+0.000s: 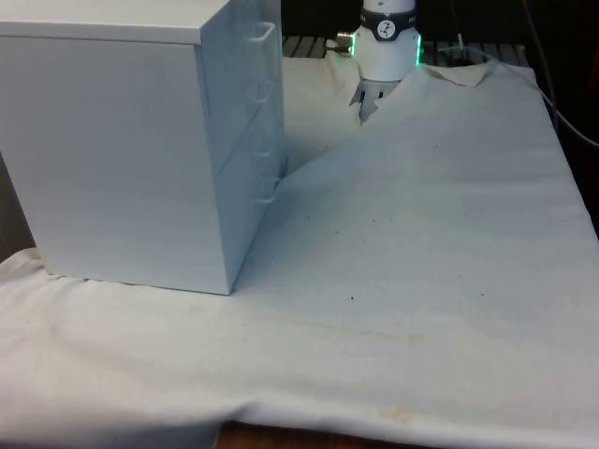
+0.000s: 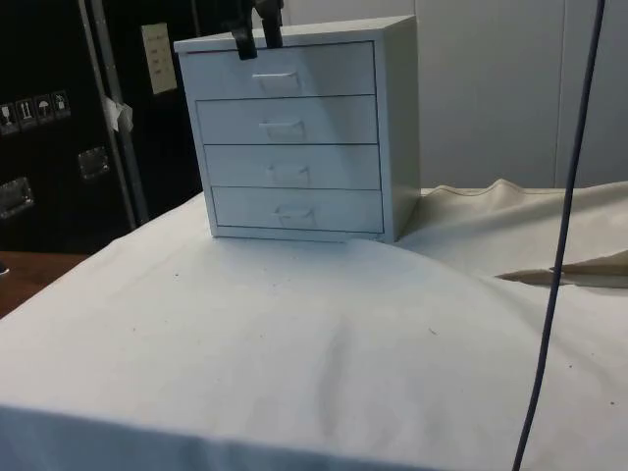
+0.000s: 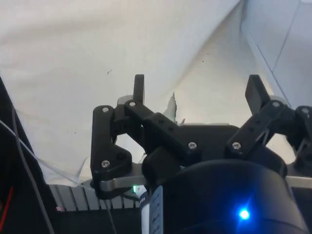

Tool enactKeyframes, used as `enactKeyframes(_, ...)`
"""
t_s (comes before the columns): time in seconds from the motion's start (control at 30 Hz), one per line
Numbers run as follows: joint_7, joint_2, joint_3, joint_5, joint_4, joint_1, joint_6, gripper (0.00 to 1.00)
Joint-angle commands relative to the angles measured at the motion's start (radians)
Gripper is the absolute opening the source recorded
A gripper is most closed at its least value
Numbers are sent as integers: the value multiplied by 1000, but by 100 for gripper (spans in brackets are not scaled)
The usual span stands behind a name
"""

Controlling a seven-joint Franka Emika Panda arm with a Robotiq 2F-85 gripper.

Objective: Open the drawer, then close it.

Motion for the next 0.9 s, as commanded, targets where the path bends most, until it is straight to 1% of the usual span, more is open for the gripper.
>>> enactKeyframes(0.0,4,2,0,2,0,1,11,100)
enactKeyframes(0.17,7,-2,0,-3,-15,1,53,100)
enactKeyframes(0.2,2,1,0,0,-8,0,31,100)
enactKeyframes(0.23,9,-7,0,-8,-25,2,71,100)
enactKeyframes(0.43,20,-25,2,-34,-58,5,128,100)
enactKeyframes(0.47,5,-8,1,-12,-40,1,95,100)
enactKeyframes(0.5,20,-25,2,-34,-58,5,128,100)
enactKeyframes(0.53,24,-31,4,-43,-70,5,145,100)
enactKeyframes(0.7,32,-44,8,-67,-98,5,189,100)
enactKeyframes(0.77,33,-47,8,-75,-110,4,216,100)
enactKeyframes(0.8,23,-41,8,-62,-104,3,199,100)
enactKeyframes(0.83,33,-46,8,-77,-113,4,223,100)
enactKeyframes(0.87,32,-46,8,-79,-115,4,229,100)
